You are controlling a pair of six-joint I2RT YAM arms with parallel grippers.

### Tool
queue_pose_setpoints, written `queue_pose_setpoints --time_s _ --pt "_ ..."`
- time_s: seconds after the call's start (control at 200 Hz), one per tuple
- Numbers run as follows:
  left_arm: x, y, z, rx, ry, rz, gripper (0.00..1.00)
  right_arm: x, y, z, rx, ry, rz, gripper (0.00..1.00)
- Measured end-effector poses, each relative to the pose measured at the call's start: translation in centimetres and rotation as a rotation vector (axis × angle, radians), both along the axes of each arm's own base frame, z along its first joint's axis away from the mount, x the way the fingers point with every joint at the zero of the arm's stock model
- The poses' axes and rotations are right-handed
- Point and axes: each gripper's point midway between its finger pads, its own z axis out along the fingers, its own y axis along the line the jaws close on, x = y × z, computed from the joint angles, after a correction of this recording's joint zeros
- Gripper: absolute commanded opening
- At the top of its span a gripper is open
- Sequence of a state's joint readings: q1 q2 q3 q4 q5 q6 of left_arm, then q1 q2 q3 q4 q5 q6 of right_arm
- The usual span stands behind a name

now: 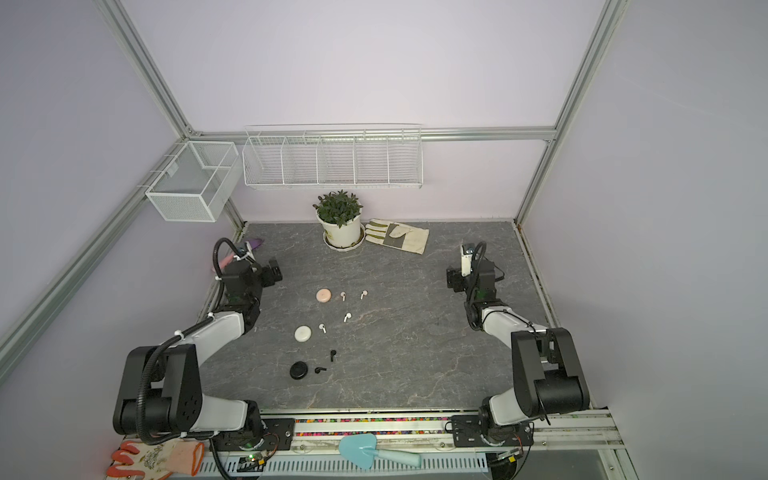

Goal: Insert the wireless bluetooth earbuds into the charging case
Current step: 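Reach the right gripper over the pink round case while the left arm rises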

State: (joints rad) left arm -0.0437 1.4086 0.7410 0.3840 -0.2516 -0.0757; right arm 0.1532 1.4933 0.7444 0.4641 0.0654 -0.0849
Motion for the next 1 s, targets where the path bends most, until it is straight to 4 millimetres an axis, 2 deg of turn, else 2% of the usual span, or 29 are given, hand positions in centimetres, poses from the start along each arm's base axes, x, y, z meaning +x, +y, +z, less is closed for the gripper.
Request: queue_pose_setpoints --time_s 0.035,0.04,0.065,0.09,0.135,0.19,0.31,0.385,0.41,0.465,0.62,0.705,0.999 --pt "0.3 -0.2 1.1 0.000 -0.005 0.019 0.99 0.5 1.4 1.1 0.005 -0.017 0.038 0.88" --pt "0.3 -0.2 1.2 0.001 -0.004 0.021 1.00 0.7 2.4 1.5 0.004 -0.023 0.067 0.88" --pt "0.4 -0.5 1.5 0.001 0.002 0.031 1.00 1.1 3.9 2.1 0.008 -0.031 0.111 0.88" --pt "0.5 -0.8 1.5 0.001 0.019 0.037 1.00 1.2 5.2 2.4 0.007 -0.035 0.153 0.88" --pt "0.5 -1.5 1.0 -0.009 0.052 0.046 1.00 1.3 8.7 2.7 0.008 -0.040 0.267 0.88" --pt "0.3 -2.3 -0.3 -0.039 0.110 0.049 1.00 0.6 12.8 2.2 0.010 -0.031 0.418 0.88" --pt "0.0 -3.4 -3.8 -0.140 0.263 0.050 1.00 -1.5 21.4 -0.2 0.004 0.035 0.735 0.89" --pt "0.0 -4.3 -5.0 -0.206 0.335 0.028 1.00 -3.1 26.6 -1.7 -0.023 0.065 0.933 0.93" --pt "0.0 -4.7 -5.2 -0.228 0.355 0.018 1.00 -3.3 27.6 -1.9 -0.033 0.067 0.966 0.94" --pt "-0.1 -5.8 -5.7 -0.283 0.403 -0.012 1.00 -4.4 30.9 -2.9 -0.055 0.083 1.092 0.94" --pt "-1.3 -7.7 -7.4 -0.397 0.516 -0.082 0.98 -6.0 35.1 -5.5 -0.135 0.105 1.276 0.95" --pt "-2.1 -8.2 -8.3 -0.457 0.571 -0.109 0.96 -6.4 36.3 -6.6 -0.183 0.112 1.343 1.00" --pt "-5.0 -8.2 -11.2 -0.618 0.690 -0.115 0.95 -6.2 40.1 -9.2 -0.268 0.140 1.480 0.98"
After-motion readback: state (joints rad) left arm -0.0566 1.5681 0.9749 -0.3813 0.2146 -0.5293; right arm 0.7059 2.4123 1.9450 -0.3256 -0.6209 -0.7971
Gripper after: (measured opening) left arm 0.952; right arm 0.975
